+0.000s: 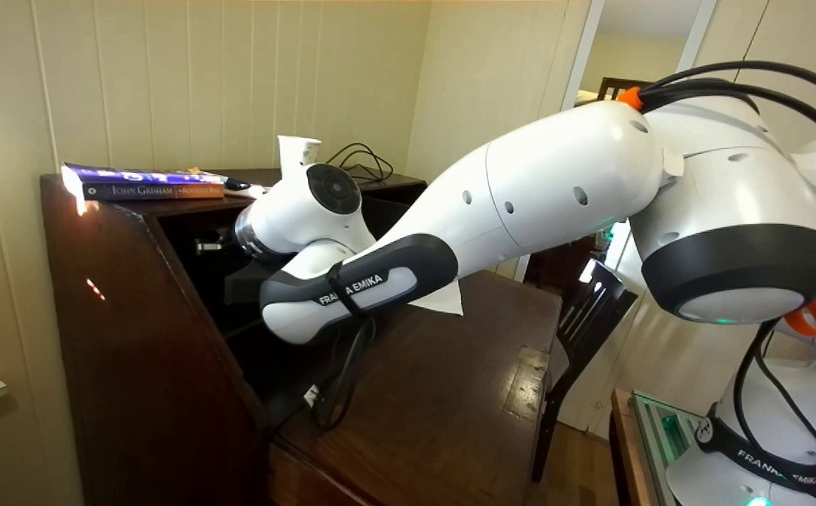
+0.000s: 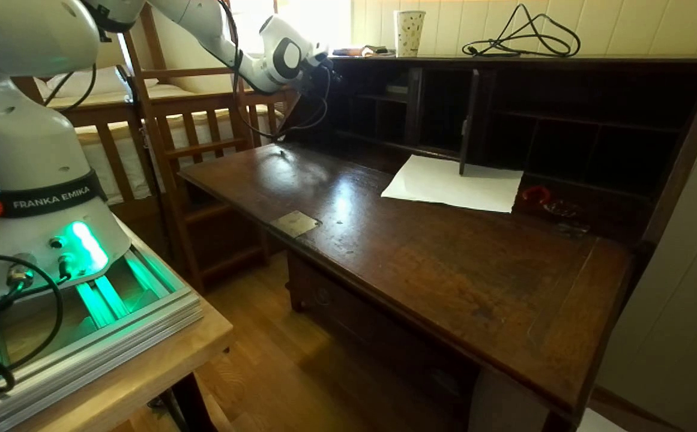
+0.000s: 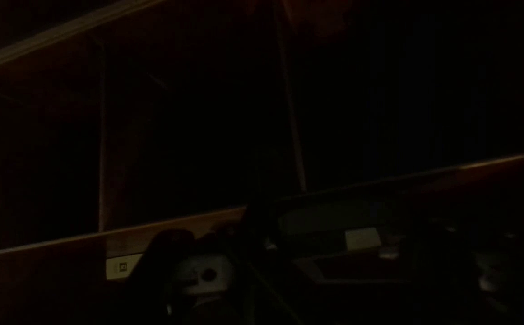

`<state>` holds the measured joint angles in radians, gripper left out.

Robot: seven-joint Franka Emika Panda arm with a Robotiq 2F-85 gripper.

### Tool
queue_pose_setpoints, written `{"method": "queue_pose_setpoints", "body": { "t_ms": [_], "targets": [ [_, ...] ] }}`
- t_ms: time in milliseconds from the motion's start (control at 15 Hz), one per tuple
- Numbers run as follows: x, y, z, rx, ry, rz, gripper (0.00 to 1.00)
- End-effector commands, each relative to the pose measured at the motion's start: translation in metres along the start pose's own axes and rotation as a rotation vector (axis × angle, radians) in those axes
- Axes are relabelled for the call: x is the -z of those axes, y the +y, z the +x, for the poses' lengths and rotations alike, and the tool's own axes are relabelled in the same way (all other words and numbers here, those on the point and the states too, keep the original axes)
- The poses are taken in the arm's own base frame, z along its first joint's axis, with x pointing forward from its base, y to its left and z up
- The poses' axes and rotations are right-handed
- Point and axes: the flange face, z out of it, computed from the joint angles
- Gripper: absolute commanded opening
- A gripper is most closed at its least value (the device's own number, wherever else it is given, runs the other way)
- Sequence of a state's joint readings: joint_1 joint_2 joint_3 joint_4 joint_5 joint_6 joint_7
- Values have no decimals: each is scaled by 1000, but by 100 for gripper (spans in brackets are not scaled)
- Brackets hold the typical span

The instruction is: Put the remote on top of the dresser

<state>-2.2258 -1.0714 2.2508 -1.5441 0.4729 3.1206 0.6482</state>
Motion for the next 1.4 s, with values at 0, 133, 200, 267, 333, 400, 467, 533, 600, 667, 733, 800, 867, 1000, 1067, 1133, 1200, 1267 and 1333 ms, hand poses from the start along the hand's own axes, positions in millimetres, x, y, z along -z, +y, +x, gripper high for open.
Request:
{"method": "queue_pose_setpoints", "body": {
  "t_ms": [0,133,200,267,333,400,467,533,600,667,733,800,867,1000,1067,1133,1200,1267,1333],
  "targets": [
    [20,0,-4,5,17,1,38],
    [38,7,-16,20,12,-1,36],
    [46,11,-22,25,3,-4,36],
    [54,16,-31,25,-8,-10,36],
    [65,23,-37,22,2,-20,36],
    [73,30,-40,18,8,-31,36],
    [83,39,-42,14,19,-46,36],
    [93,47,-45,12,21,-61,36],
    [102,56,-48,8,25,-79,36],
    [112,65,-51,8,22,-95,36],
    [122,73,-53,6,19,-109,36],
    [134,81,-54,11,21,-119,36],
    [146,86,-55,25,9,-112,36],
    [169,95,-54,33,0,-84,36],
    [181,97,-53,34,-13,-64,36],
    [191,99,-52,37,-20,-41,36],
    [200,99,-51,31,-28,-15,36],
    [209,99,-46,26,-31,14,36],
    [216,100,-41,24,-31,40,36]
  ]
}}
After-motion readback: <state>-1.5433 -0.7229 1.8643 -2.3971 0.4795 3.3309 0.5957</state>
